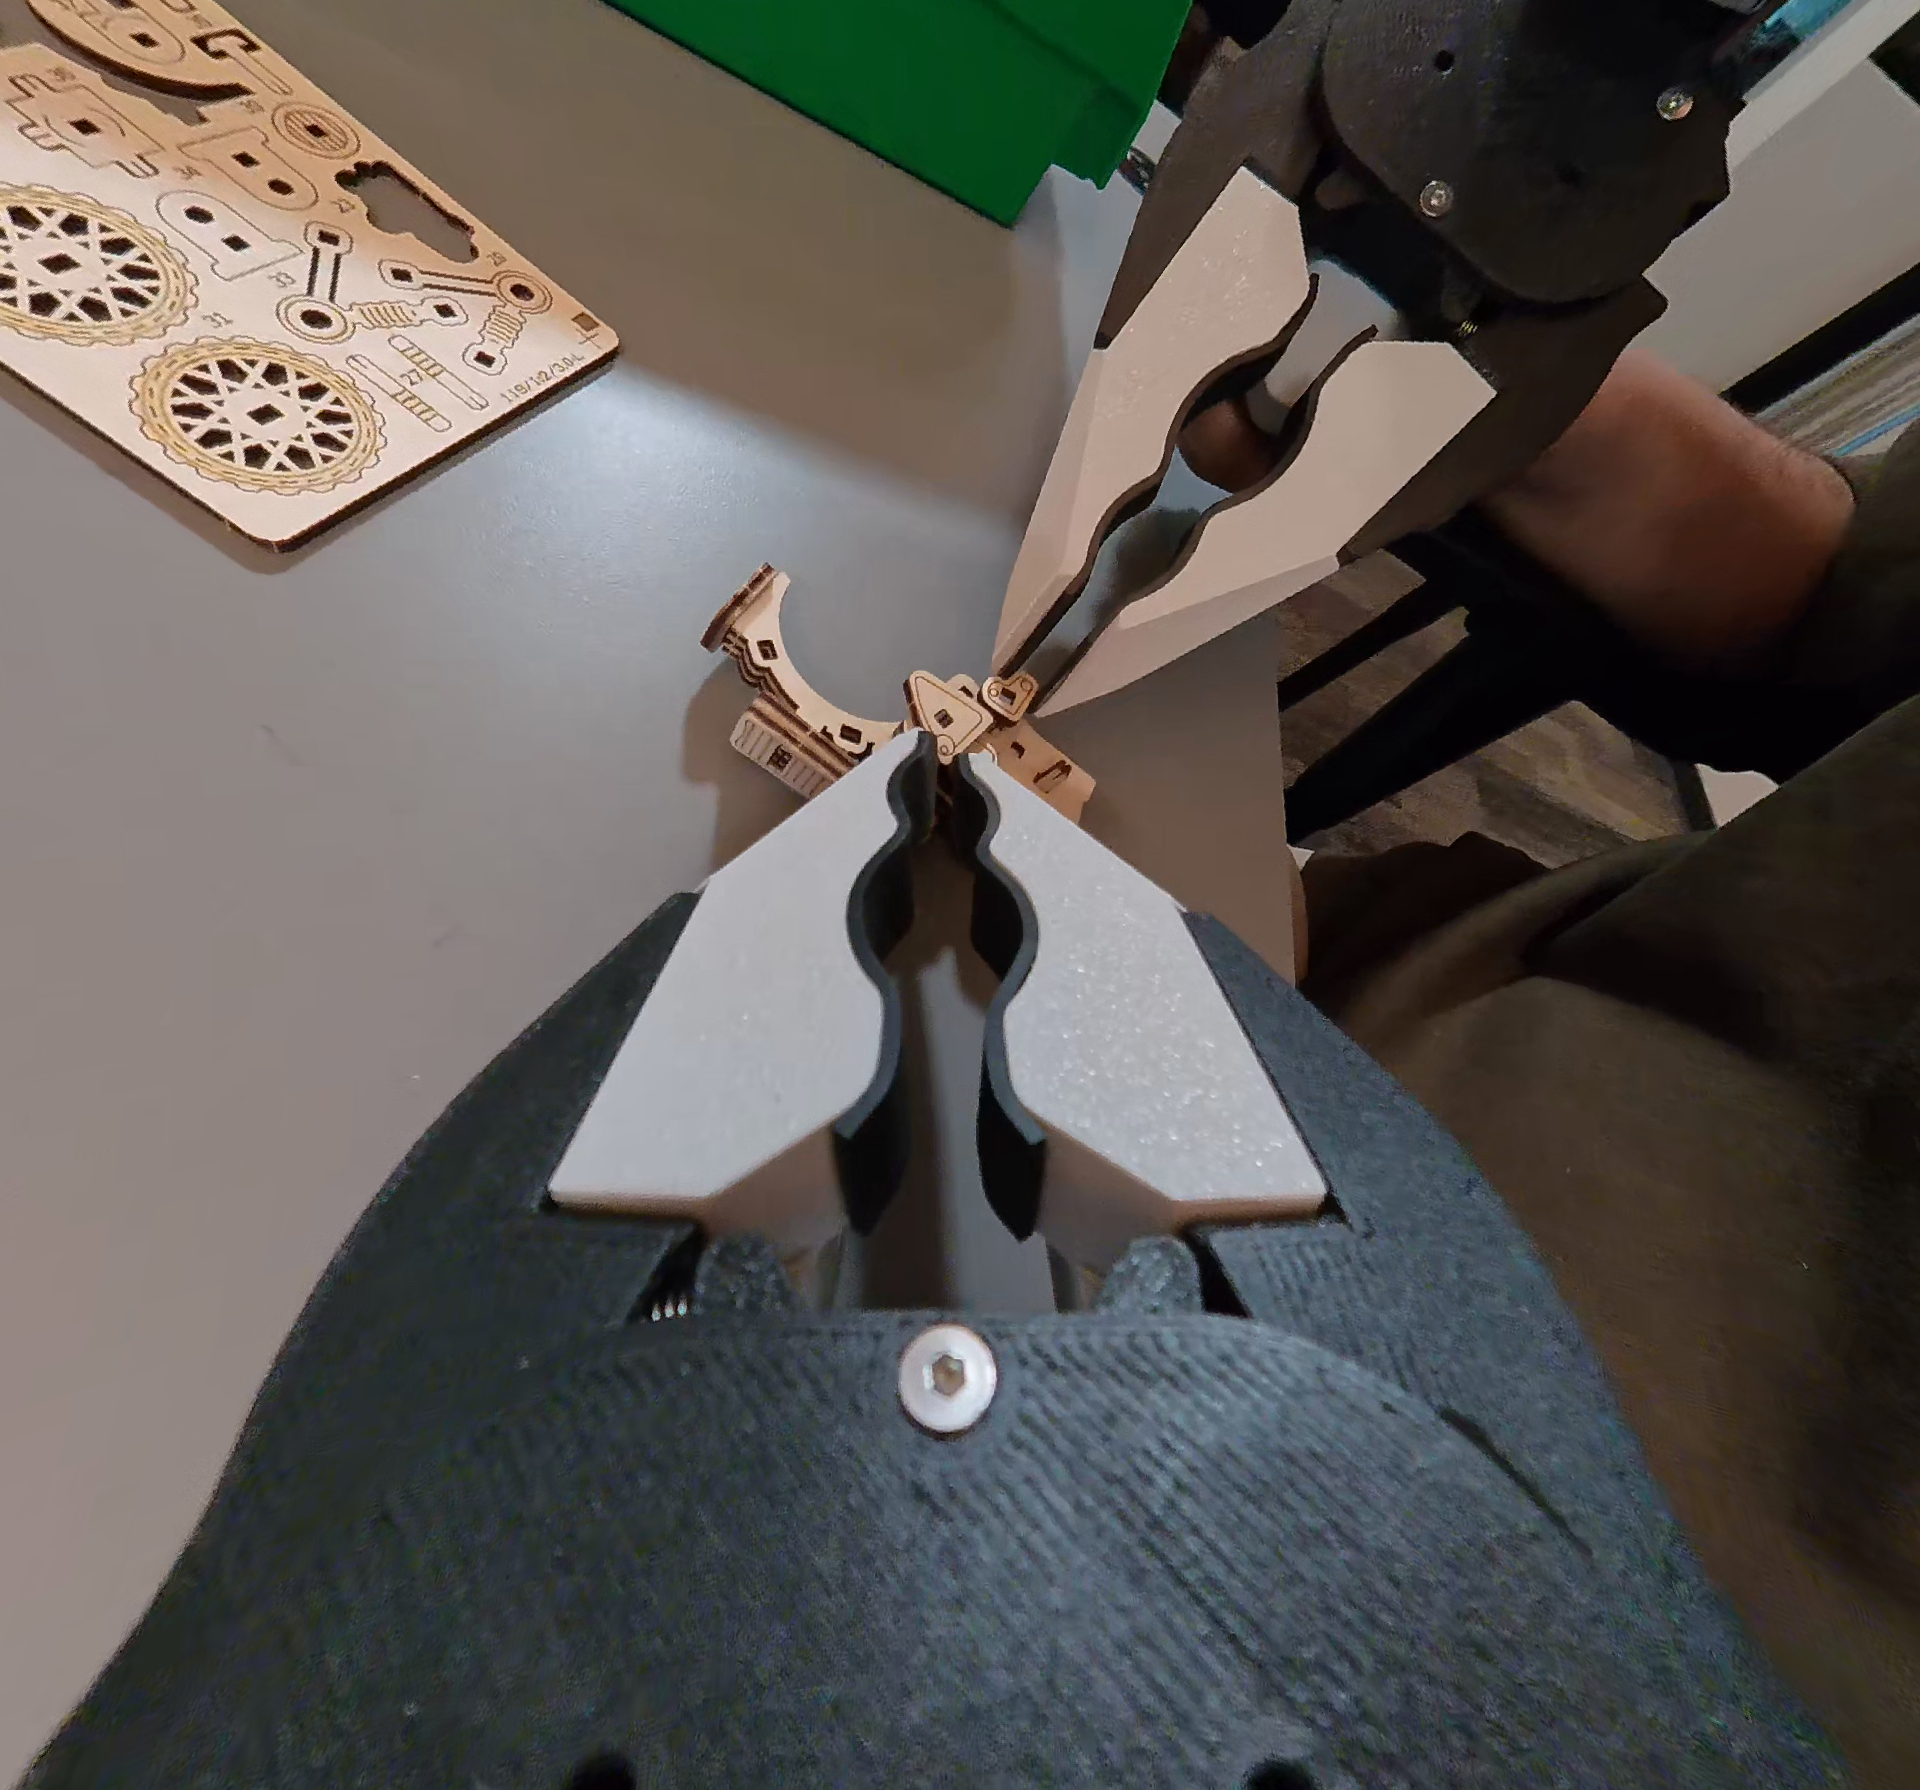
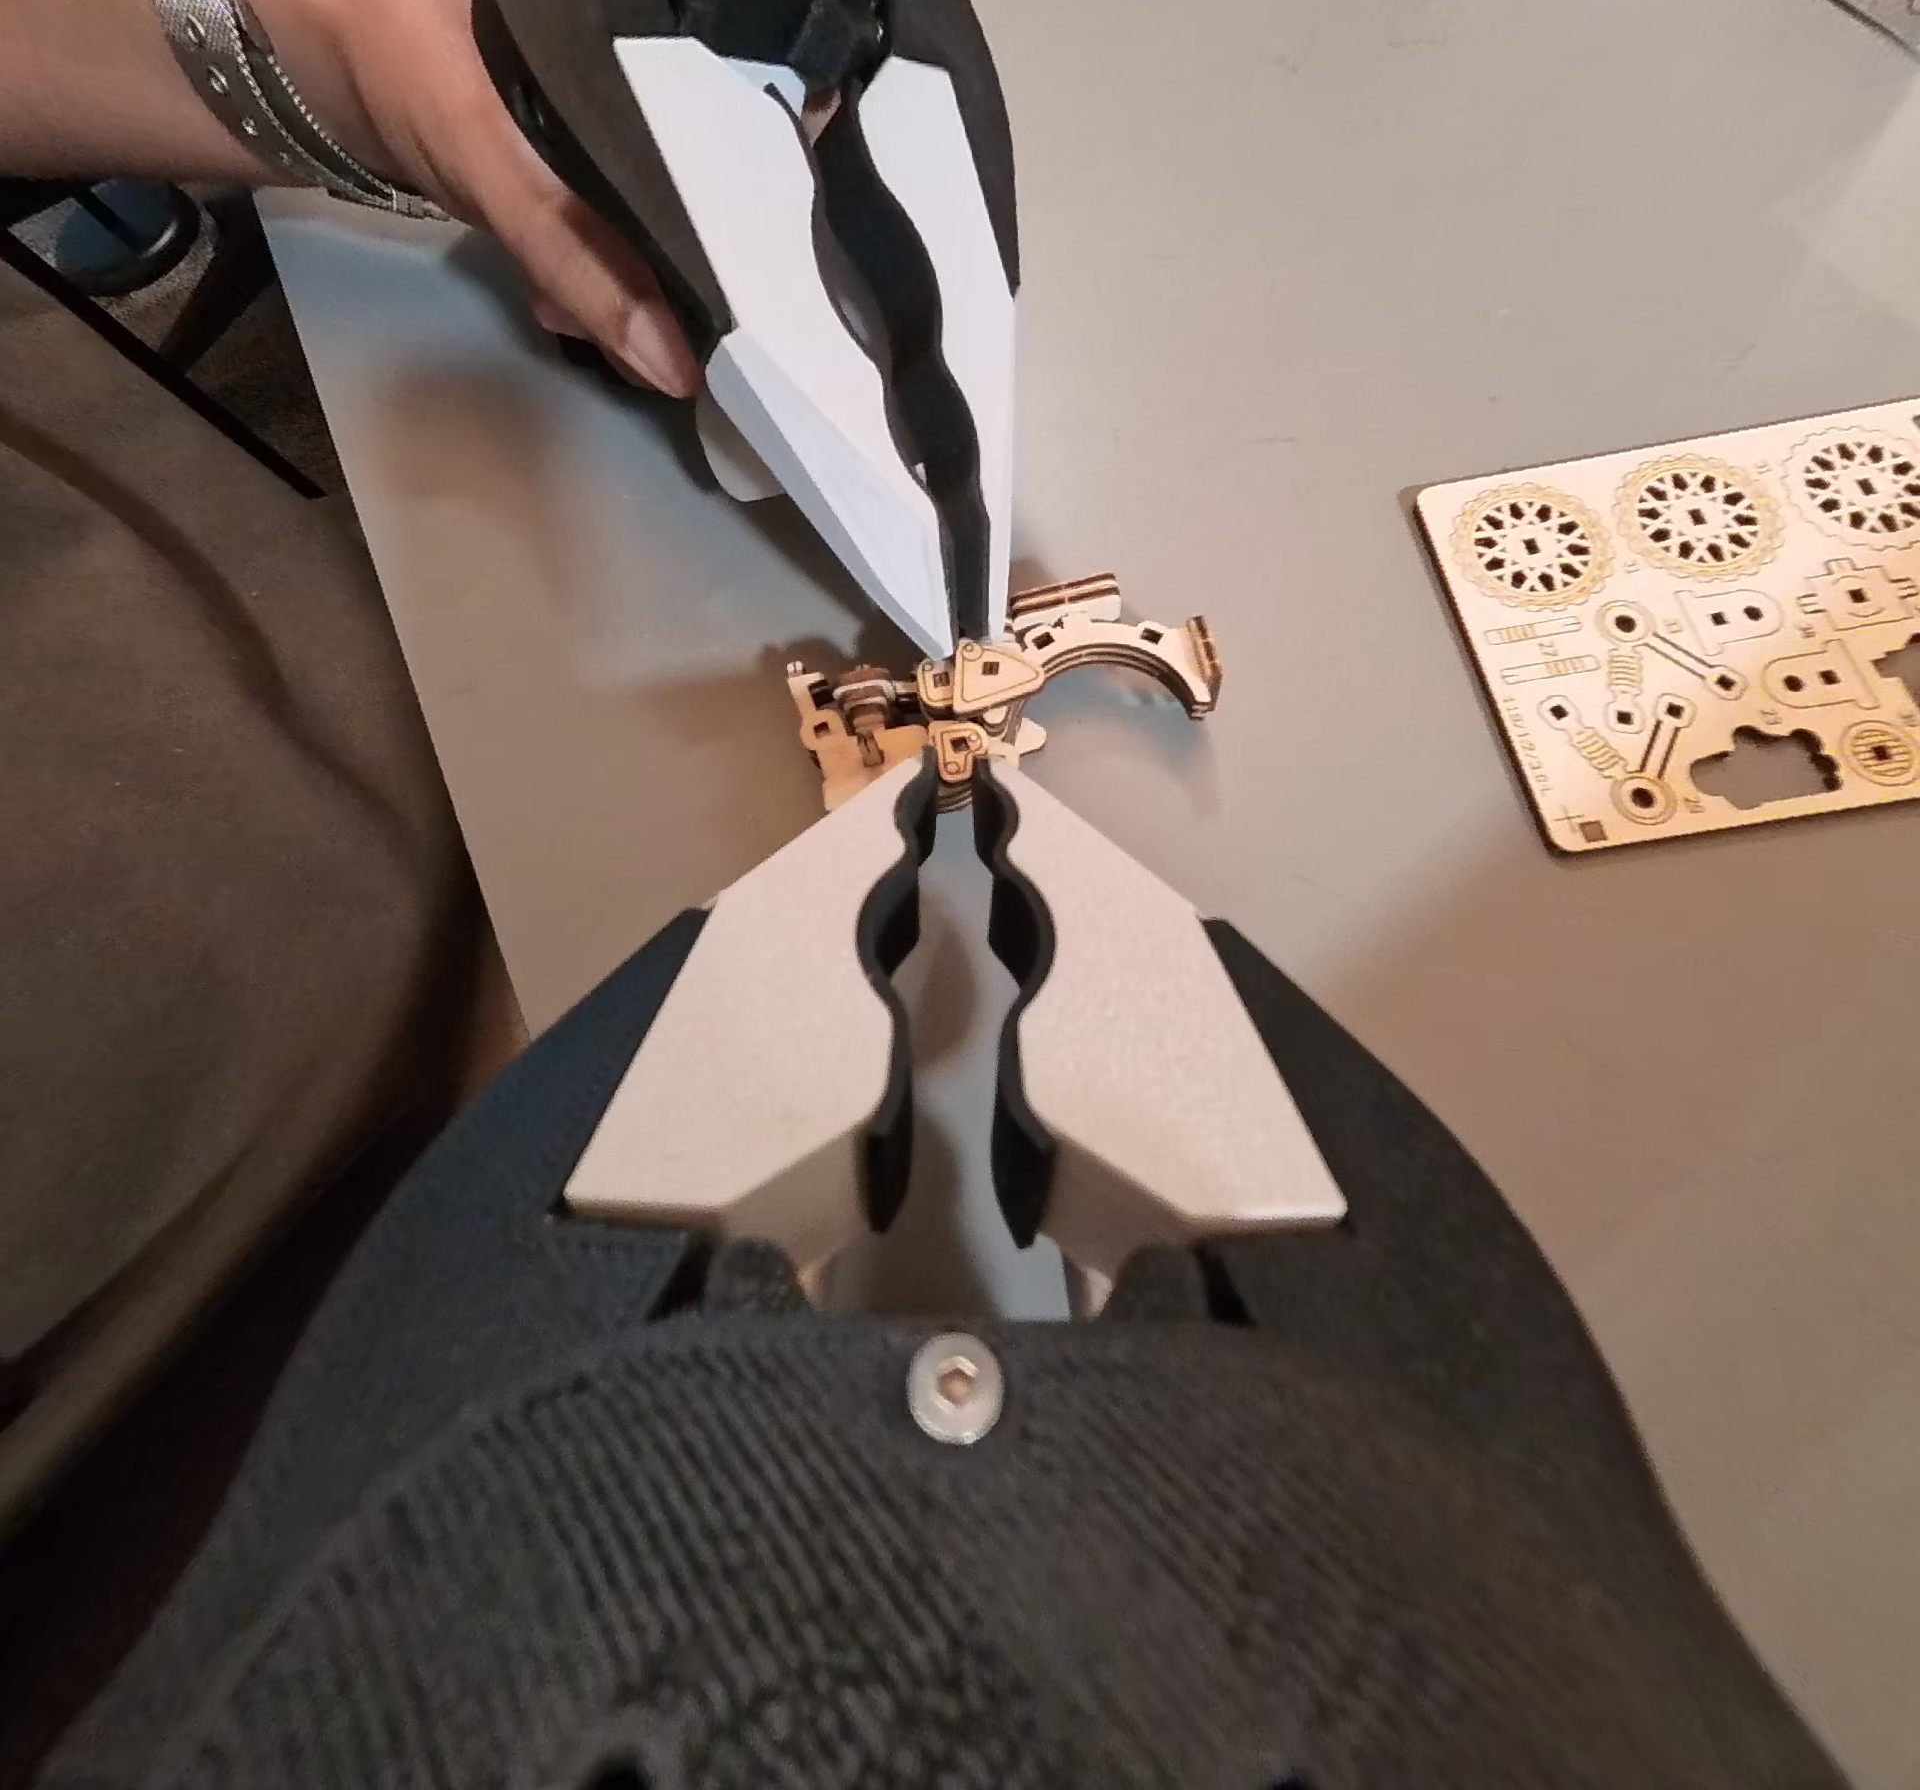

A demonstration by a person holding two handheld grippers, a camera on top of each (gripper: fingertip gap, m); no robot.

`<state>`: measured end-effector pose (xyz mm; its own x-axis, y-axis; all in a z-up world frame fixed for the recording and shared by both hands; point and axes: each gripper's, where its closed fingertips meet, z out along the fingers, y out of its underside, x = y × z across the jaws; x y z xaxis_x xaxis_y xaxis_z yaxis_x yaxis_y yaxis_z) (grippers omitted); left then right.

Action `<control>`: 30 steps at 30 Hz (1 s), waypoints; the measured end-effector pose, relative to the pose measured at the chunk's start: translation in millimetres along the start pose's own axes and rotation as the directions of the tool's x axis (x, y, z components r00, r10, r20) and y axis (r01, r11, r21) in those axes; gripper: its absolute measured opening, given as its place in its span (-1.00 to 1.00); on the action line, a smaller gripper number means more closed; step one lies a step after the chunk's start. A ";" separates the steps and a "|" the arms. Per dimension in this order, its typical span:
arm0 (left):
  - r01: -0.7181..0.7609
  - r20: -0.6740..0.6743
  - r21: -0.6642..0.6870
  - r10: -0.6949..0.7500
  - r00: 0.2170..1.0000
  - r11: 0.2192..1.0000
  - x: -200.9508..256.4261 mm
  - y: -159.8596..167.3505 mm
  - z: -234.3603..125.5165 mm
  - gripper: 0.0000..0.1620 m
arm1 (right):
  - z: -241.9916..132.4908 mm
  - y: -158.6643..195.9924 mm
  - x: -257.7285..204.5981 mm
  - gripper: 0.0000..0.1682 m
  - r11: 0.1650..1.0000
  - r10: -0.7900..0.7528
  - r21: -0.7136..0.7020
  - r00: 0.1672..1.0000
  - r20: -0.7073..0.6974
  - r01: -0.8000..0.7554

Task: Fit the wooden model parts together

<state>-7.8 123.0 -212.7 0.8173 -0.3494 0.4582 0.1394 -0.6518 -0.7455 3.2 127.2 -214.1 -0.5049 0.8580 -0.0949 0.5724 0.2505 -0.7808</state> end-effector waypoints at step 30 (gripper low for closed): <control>0.007 0.016 0.009 -0.007 1.000 1.000 0.2 -0.3 0.3 -0.99 | -0.6 -2.9 -0.9 -0.94 1.000 0.000 -0.016 0.999 -0.037 -0.001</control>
<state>-7.5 123.3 -212.6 0.8253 -0.3338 0.4555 0.1500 -0.6480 -0.7467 2.5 126.0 -211.3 -0.4805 0.8740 -0.0723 0.5833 0.2569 -0.7706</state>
